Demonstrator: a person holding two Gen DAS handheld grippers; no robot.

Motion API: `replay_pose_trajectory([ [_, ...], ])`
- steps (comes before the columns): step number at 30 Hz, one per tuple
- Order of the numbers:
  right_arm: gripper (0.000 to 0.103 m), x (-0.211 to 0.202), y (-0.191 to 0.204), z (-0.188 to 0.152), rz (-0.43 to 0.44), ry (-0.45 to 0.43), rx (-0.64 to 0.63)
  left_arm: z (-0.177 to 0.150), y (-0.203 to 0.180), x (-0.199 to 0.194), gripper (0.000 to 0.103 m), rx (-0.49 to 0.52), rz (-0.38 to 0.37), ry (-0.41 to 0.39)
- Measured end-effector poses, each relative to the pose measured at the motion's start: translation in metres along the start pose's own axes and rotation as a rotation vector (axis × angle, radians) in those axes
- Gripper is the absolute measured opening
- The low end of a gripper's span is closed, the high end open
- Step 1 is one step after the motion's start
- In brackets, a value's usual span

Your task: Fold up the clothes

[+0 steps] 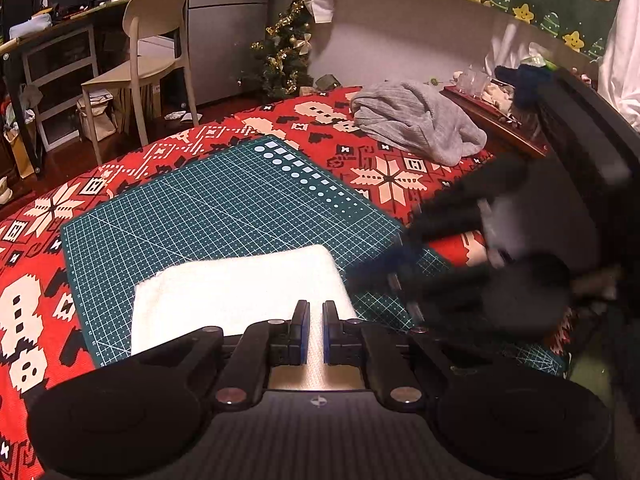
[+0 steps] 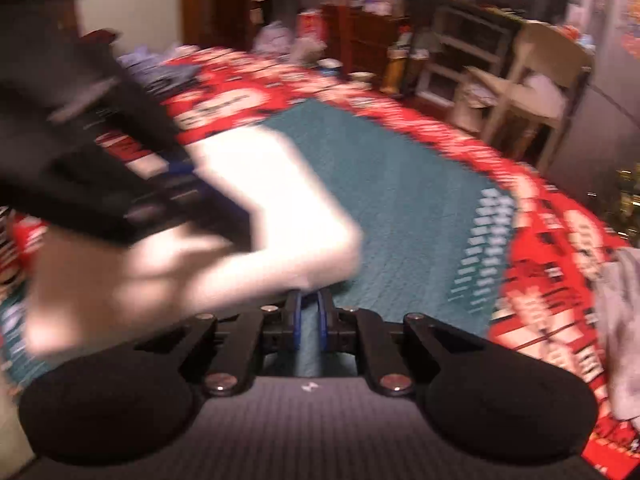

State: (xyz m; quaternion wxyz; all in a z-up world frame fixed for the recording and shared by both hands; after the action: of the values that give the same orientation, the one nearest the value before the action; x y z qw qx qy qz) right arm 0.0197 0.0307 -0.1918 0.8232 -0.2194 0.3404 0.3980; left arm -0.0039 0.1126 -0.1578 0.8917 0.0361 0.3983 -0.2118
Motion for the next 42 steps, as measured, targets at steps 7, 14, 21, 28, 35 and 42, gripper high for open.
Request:
replay_pose_trajectory([
  [7, 0.004, -0.006, 0.013, -0.004, 0.023, -0.003, -0.022, 0.007, 0.004, 0.004, 0.005, -0.025, -0.002, -0.011],
  [14, 0.006, -0.015, 0.031, -0.012, 0.086, 0.013, -0.032, 0.004, 0.006, 0.001, 0.005, -0.049, -0.007, -0.012],
  [21, 0.008, -0.013, 0.038, -0.012, 0.095, 0.021, -0.049, -0.004, 0.001, -0.005, 0.005, -0.053, -0.026, -0.004],
  [28, 0.007, -0.012, 0.044, -0.013, 0.104, 0.029, -0.066, -0.01, 0.001, -0.009, 0.005, -0.066, -0.032, -0.001],
  [35, 0.008, -0.01, 0.039, -0.013, 0.103, 0.043, -0.026, -0.015, 0.003, -0.016, 0.005, -0.087, -0.03, 0.007],
  [42, 0.009, -0.013, 0.039, -0.011, 0.101, 0.062, 0.006, -0.026, 0.029, -0.054, 0.015, -0.072, 0.098, -0.056],
])
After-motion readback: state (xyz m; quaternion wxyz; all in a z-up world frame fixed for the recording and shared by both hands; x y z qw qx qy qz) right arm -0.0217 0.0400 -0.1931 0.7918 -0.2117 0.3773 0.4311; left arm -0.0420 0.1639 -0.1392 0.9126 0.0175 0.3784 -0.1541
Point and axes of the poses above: each gripper's, at about its wrist camera, not at the fingertips, and x roughly the way its jaws point, y to its left, z to its top, the point moved 5 cm from there along x, roughly the way its jaws point, and after that the axes turned 1 degree about x, right-handed, at the moved point
